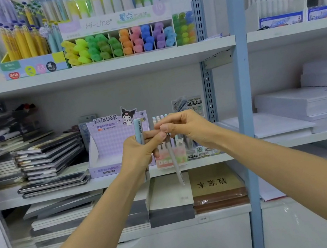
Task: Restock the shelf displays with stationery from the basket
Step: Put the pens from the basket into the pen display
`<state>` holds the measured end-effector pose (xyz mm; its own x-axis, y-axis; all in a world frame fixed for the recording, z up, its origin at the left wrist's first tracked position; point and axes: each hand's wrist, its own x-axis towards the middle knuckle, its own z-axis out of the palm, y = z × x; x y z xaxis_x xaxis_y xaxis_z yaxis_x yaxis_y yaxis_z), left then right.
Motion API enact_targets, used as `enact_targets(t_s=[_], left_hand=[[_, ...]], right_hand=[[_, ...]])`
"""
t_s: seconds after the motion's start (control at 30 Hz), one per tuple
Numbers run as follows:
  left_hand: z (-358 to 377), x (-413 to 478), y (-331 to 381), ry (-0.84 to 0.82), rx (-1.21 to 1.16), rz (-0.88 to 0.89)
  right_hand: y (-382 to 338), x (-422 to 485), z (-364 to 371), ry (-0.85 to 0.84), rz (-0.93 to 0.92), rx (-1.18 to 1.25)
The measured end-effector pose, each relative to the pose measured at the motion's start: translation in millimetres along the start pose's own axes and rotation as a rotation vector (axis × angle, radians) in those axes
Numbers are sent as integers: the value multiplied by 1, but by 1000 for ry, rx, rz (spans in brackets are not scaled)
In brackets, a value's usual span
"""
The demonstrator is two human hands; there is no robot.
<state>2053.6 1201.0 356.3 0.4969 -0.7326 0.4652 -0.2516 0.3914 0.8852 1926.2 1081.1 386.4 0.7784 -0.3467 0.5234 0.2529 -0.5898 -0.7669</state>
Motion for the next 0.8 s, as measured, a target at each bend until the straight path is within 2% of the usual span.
enact_targets(t_s=[0.1, 0.23, 0.4, 0.53, 0.8], left_hand=[[1, 5, 2, -37, -10, -54], [1, 12, -3, -28, -230, -226], [-10, 16, -21, -40, -252, -167], [-18, 18, -30, -70, -181, -35], [-23, 24, -47, -100, -125, -114]], right_hand=[[0, 4, -5, 75, -35, 7], [-7, 15, -20, 324, -97, 112], [4, 28, -37, 556, -132, 34], [25, 36, -32, 570, -102, -65], [53, 48, -15, 452, -50, -324]])
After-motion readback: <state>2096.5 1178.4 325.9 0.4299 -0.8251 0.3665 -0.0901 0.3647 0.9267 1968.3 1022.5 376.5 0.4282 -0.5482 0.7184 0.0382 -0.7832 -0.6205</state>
